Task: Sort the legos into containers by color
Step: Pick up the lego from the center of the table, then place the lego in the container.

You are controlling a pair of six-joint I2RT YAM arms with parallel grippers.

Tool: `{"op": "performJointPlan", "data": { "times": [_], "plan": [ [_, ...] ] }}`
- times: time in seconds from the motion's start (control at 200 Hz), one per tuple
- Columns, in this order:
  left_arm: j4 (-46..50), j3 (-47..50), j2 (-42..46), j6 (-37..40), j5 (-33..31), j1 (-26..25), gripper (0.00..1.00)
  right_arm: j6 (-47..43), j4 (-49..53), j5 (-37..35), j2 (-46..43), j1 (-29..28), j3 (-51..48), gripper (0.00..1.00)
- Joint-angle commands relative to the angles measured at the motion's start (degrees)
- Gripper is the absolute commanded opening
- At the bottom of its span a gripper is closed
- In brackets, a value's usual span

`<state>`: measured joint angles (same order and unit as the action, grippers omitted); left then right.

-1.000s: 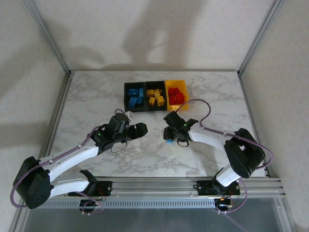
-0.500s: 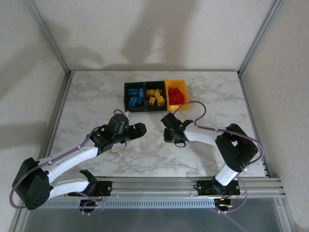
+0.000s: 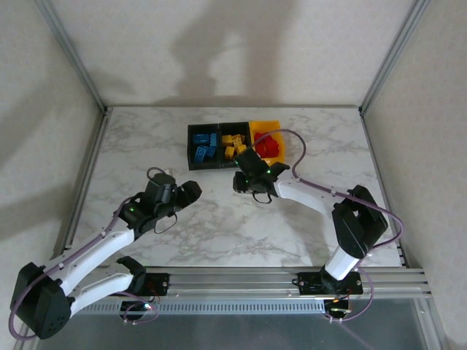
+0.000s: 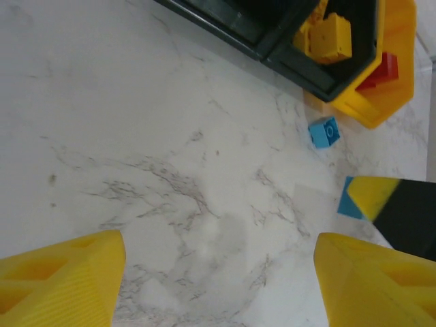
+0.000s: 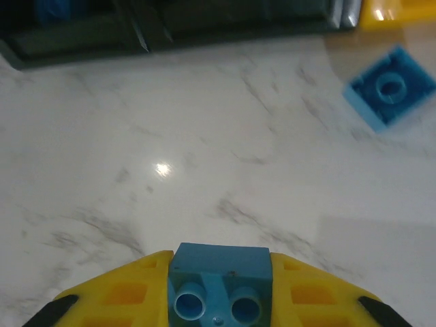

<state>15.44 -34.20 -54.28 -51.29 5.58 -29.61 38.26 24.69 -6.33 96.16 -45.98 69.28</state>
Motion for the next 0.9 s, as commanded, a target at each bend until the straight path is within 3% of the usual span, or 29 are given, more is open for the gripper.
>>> {"op": "performJointPlan", "data": {
  "times": [0.0, 0.39, 0.896],
  "plan": [
    [4.87, 0.18, 2.51, -1.03, -2.33, 1.49, 0.73, -3.40, 2.13, -0.27, 4.01, -0.47, 5.52, 0.22],
    [9.49, -0.61, 6.74, -0.72, -2.79, 8.01, 0.73, -7.67, 5.38, 1.24, 17.83, -0.35, 27.94, 0.23],
    [10.01, -1.18, 7.52, -0.94, -1.63, 8.65, 0.73, -7.86, 9.15, 5.53, 41.50, 3.69, 59.82, 0.25]
  ]
}}
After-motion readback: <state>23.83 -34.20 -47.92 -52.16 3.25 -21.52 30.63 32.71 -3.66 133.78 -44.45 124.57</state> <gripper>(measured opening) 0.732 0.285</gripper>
